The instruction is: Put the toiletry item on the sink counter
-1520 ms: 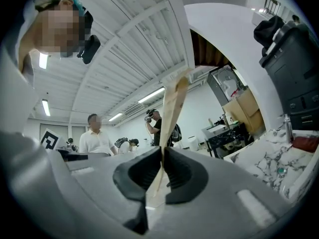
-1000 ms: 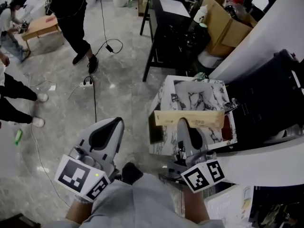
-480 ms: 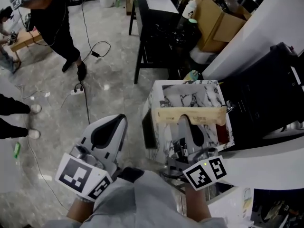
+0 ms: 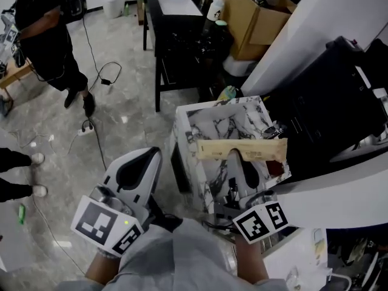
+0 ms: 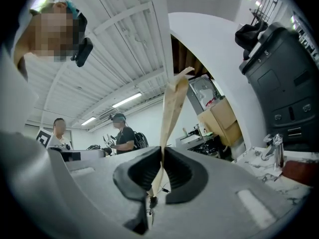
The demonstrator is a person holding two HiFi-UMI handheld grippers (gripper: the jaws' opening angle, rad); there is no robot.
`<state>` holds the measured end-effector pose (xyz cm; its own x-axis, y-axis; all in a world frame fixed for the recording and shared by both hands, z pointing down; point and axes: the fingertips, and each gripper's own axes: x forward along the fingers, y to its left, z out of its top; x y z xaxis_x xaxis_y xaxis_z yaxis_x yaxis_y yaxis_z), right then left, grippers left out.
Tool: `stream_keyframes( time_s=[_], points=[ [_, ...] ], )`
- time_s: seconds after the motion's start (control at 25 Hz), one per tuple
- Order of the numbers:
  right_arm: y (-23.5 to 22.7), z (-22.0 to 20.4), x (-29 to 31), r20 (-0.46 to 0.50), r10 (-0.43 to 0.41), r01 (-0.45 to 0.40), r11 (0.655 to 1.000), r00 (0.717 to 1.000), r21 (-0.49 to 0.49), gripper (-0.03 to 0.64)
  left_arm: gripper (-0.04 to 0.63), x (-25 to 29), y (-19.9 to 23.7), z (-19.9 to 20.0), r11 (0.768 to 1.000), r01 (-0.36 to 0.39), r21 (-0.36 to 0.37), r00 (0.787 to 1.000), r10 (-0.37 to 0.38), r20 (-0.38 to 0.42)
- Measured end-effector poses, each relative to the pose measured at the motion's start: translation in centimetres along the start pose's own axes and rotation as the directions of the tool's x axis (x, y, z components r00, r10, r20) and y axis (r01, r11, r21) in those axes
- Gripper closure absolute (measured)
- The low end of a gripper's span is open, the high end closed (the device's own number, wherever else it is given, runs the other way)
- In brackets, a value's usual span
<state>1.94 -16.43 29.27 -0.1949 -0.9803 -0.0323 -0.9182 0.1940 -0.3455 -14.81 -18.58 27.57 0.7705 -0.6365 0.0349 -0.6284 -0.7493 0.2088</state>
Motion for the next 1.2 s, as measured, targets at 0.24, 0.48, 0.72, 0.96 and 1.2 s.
stream_keyframes(
  time_s=[0.24,0.48,0.72,0.96,1.2],
  points=[
    [-1.7,0.5,-0.8,0.024,-0.056,0.056,0.998,0.998,0.000,0.600,0.591,2.2,-1.0,0.2,0.998,0.070,0.009,0.998,-0.069,-0.002],
    [-2.9,1.0,-0.8,0.057,-0.103,0.103,0.995,0.993,0.006,0.600,0.591,4.8,-1.1,0.6,0.991,0.136,0.021,0.991,-0.136,-0.004],
    [-5.8,0.9,-0.3,0.067,-0.186,0.184,0.982,0.980,0.030,0.600,0.591,9.0,-0.4,0.3,0.980,0.200,0.010,0.979,-0.200,-0.028],
    [-8.6,2.3,2.3,0.093,-0.257,0.250,0.965,0.962,0.076,0.600,0.591,14.4,0.1,0.7,0.958,0.288,0.002,0.955,-0.288,-0.068],
    [-11.8,3.1,4.3,0.106,-0.328,0.320,0.943,0.939,0.087,0.600,0.591,20.1,-0.3,0.5,0.923,0.385,-0.009,0.917,-0.384,-0.109]
  ],
)
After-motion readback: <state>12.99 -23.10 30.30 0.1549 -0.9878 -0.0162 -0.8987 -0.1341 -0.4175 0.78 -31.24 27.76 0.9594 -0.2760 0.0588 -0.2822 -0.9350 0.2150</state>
